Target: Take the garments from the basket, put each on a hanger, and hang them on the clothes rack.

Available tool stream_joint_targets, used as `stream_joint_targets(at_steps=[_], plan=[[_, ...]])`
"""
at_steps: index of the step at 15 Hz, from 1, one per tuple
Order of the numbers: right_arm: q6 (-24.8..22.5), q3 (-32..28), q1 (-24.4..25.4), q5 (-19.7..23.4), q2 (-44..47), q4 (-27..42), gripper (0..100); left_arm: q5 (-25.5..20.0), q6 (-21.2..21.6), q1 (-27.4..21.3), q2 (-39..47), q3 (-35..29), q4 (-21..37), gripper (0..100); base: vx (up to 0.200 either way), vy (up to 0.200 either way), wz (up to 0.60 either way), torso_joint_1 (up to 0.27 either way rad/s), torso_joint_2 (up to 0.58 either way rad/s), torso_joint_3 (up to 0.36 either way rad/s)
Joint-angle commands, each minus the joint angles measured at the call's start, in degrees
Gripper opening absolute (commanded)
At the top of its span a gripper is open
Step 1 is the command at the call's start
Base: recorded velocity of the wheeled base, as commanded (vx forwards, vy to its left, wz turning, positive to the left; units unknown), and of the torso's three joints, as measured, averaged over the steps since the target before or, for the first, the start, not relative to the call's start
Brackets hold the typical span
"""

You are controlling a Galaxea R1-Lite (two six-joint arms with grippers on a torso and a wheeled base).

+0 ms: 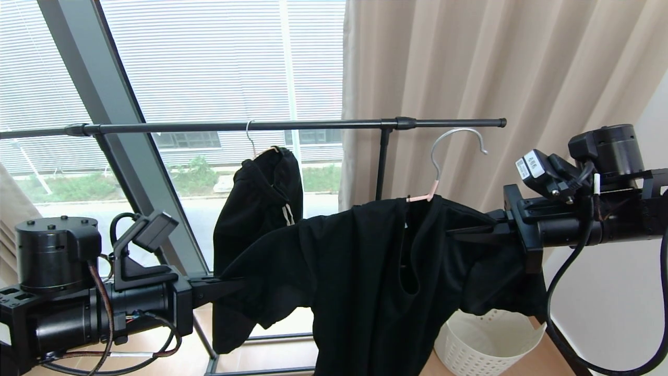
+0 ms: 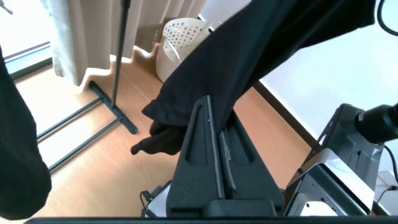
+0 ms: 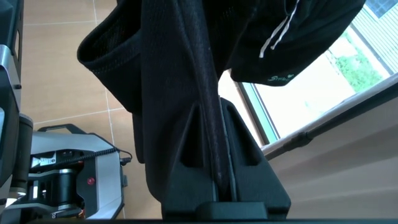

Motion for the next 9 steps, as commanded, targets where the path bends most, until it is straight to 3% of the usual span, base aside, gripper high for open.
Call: stream_joint_targets(at_steps=[1, 4, 9], plan=[[0.0, 0.0, -0.2, 0.0, -0.1, 0.0, 0, 0.0, 0.0, 1.9, -1.6, 0.9, 0.0, 0, 0.000, 0.000, 0.00, 0.000, 0.00, 0.000], [0.0, -0.2, -0.4, 0.0, -0.1, 0.0, 0, -0.1, 0.0, 5.7, -2.5, 2.9, 0.0, 0, 0.000, 0.000, 0.00, 0.000, 0.00, 0.000], [0.0, -0.1, -0.5, 0.1, -0.6, 0.0, 0, -0.1, 0.1, 7.8, -3.1, 5.2, 0.0, 0, 0.000, 0.000, 0.00, 0.000, 0.00, 0.000]])
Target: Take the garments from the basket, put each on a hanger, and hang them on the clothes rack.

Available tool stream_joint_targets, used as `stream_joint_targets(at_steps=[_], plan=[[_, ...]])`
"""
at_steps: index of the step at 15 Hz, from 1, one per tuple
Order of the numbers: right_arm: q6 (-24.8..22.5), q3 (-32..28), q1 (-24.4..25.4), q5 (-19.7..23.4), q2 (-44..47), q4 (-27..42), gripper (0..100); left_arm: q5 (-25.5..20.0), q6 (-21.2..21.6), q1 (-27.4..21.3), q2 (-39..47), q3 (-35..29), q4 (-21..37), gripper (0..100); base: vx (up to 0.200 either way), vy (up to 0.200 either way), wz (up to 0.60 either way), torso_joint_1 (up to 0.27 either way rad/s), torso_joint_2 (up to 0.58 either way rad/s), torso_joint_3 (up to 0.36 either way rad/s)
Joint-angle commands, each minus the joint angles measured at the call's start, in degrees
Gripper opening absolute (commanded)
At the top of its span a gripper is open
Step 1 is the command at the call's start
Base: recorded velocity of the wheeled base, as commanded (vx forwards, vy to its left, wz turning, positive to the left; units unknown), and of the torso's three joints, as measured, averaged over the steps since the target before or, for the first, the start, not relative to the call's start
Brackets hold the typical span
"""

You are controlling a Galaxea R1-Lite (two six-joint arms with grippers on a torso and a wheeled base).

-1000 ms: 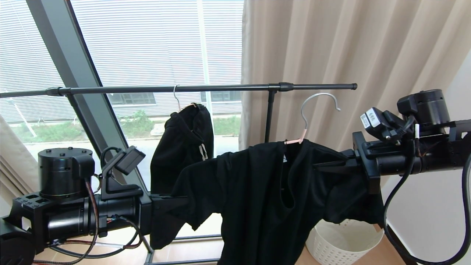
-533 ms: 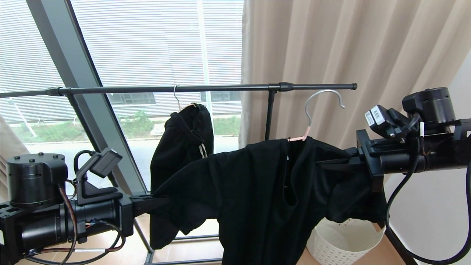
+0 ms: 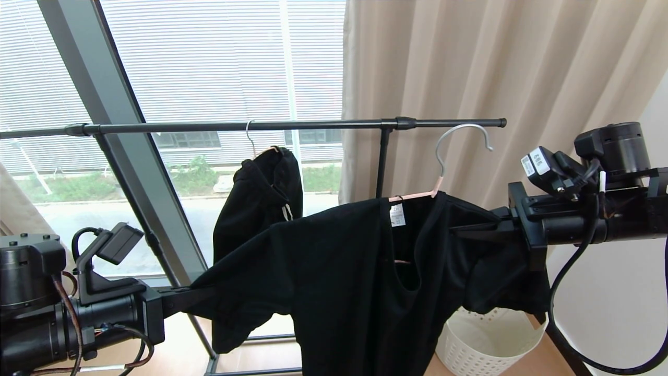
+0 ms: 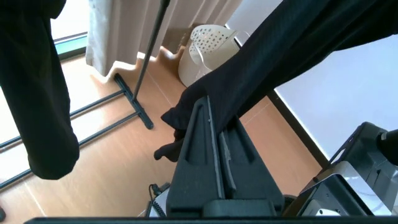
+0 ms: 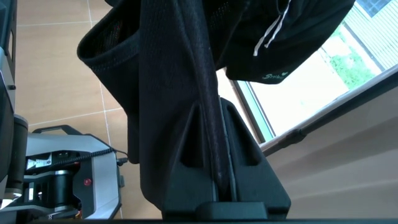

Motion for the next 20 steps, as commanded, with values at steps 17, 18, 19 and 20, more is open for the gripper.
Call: stream_joint_targets(at_steps=[17, 18, 19, 20], plan=[[-0.2, 1.2, 2.2, 0.0, 1.2, 0.1, 0, -2.1, 0.0, -10.8, -2.6, -29.4, 20.5, 100, 0.000, 0.000, 0.00, 0.000, 0.00, 0.000], [-0.3, 1.4, 2.6, 0.0, 1.5, 0.1, 0, -0.4, 1.5, -13.6, -0.6, -35.8, 25.7, 100, 0.000, 0.000, 0.00, 0.000, 0.00, 0.000], [-0.4, 1.7, 3.4, 0.0, 1.6, 0.1, 0, 0.3, 3.0, -15.7, 0.5, -37.7, 26.6, 100, 0.000, 0.000, 0.00, 0.000, 0.00, 0.000], [-0.4, 2.0, 3.8, 0.0, 1.5, 0.1, 0, 0.3, 4.9, -17.2, 1.4, -38.8, 26.9, 100, 0.000, 0.000, 0.00, 0.000, 0.00, 0.000]])
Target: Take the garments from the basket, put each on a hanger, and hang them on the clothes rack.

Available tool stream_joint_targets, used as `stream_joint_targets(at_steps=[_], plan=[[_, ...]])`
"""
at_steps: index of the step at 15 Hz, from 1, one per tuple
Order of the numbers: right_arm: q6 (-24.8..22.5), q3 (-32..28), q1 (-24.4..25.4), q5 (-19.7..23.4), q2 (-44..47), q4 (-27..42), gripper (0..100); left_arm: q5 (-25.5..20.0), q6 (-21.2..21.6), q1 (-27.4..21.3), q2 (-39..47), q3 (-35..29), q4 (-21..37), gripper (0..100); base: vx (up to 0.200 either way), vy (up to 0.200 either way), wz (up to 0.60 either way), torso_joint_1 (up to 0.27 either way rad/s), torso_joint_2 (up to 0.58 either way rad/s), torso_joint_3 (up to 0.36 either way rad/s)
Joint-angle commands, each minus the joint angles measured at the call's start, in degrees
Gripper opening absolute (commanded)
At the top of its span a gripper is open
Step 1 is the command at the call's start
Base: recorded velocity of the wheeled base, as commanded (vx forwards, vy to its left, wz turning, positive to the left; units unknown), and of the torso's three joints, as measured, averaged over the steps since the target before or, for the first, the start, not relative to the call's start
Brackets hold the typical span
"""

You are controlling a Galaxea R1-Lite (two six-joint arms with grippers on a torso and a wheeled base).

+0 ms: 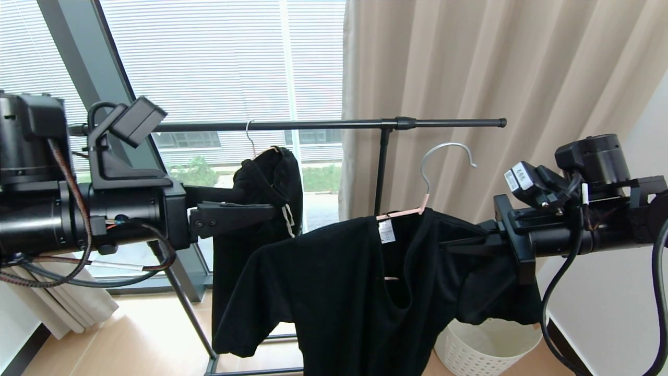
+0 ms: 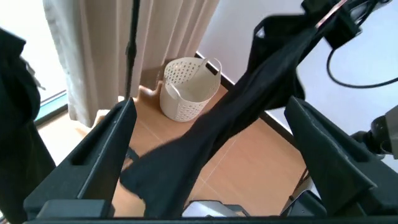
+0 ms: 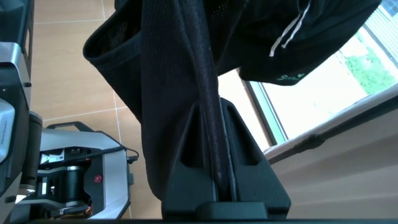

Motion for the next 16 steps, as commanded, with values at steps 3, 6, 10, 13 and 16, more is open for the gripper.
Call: stream_joint_targets(at_steps=[3, 6, 10, 13, 16], plan=[[-0.1, 0.5, 1.0, 0.0, 0.3, 0.0, 0, 0.8, 12.7, -8.6, 4.4, -4.2, 4.4, 100, 0.000, 0.000, 0.00, 0.000, 0.00, 0.000], [-0.2, 1.1, 2.1, 0.0, 0.1, -0.1, 0, 0.3, 24.4, -10.2, 7.4, -4.2, 9.1, 100, 0.000, 0.000, 0.00, 0.000, 0.00, 0.000], [-0.2, 1.5, 2.7, 0.0, -0.2, -0.1, 0, 0.3, 24.7, -13.9, 10.6, -4.6, 9.0, 100, 0.000, 0.000, 0.00, 0.000, 0.00, 0.000], [-0.2, 1.8, 2.7, 0.0, -0.5, -0.1, 0, 0.4, 24.7, -15.4, 12.6, -5.0, 8.9, 100, 0.000, 0.000, 0.00, 0.000, 0.00, 0.000], [-0.2, 1.8, 2.7, 0.0, -0.6, -0.2, 0, 0.5, 24.6, -15.5, 13.7, -5.3, 8.7, 0, 0.000, 0.000, 0.00, 0.000, 0.00, 0.000]])
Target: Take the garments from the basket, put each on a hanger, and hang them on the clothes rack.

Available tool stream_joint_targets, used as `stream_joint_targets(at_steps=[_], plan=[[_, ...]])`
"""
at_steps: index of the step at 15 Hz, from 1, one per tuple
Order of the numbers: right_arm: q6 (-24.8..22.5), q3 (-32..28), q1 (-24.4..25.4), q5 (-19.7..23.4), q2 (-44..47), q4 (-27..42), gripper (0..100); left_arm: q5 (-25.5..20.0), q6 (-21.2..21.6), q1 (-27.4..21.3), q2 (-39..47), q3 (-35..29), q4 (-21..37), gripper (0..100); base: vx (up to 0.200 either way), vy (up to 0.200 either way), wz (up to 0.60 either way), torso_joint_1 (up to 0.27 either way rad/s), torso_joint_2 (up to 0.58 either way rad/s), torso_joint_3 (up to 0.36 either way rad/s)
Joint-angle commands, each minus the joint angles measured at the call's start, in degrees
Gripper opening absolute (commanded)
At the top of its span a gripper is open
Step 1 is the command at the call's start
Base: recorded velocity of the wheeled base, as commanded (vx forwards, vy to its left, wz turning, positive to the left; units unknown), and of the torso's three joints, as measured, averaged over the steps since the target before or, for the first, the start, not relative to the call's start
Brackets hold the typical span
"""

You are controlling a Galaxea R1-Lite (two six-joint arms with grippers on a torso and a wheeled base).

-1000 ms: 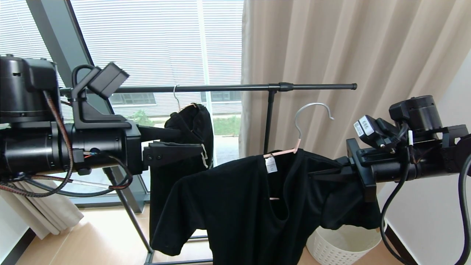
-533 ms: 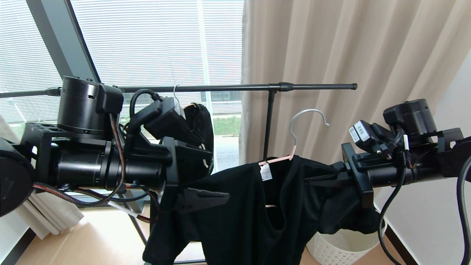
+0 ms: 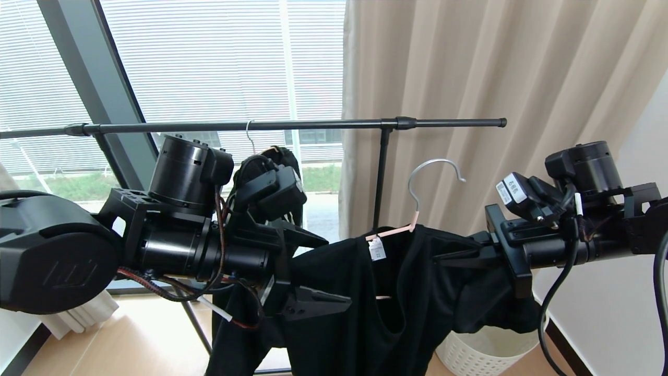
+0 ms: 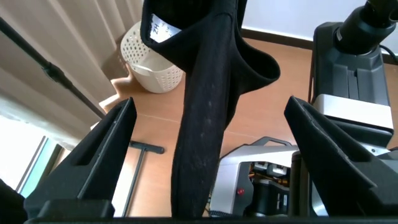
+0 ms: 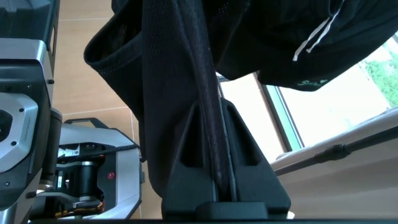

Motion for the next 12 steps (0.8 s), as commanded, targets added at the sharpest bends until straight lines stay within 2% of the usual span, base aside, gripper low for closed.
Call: stream_joint_targets(at_steps=[1, 5, 9, 10, 12], plan=[[-0.2, 0.0, 0.0, 0.1, -0.1, -0.1, 0, 0.0, -0.1, -0.1, 0.8, 0.0, -0.1, 0, 0.000, 0.000, 0.00, 0.000, 0.00, 0.000], [-2.5, 0.1, -0.1, 0.0, 0.4, 0.0, 0, 0.1, -0.3, -0.1, 0.0, 0.2, 0.0, 0, 0.000, 0.000, 0.00, 0.000, 0.00, 0.000], [-2.1, -0.1, -0.1, -0.1, 0.3, 0.1, 0, 0.2, -0.3, 0.0, -1.1, 0.7, -0.1, 0, 0.000, 0.000, 0.00, 0.000, 0.00, 0.000], [-2.1, -0.1, -0.1, -0.1, 0.3, 0.0, 100, 0.2, -0.3, 0.0, -1.0, 0.8, -0.1, 0, 0.000, 0.000, 0.00, 0.000, 0.00, 0.000], [-2.1, -0.4, -0.2, -0.1, 0.3, 0.1, 100, 0.3, -0.2, 0.1, -1.1, 1.1, -0.1, 0, 0.000, 0.000, 0.00, 0.000, 0.00, 0.000]])
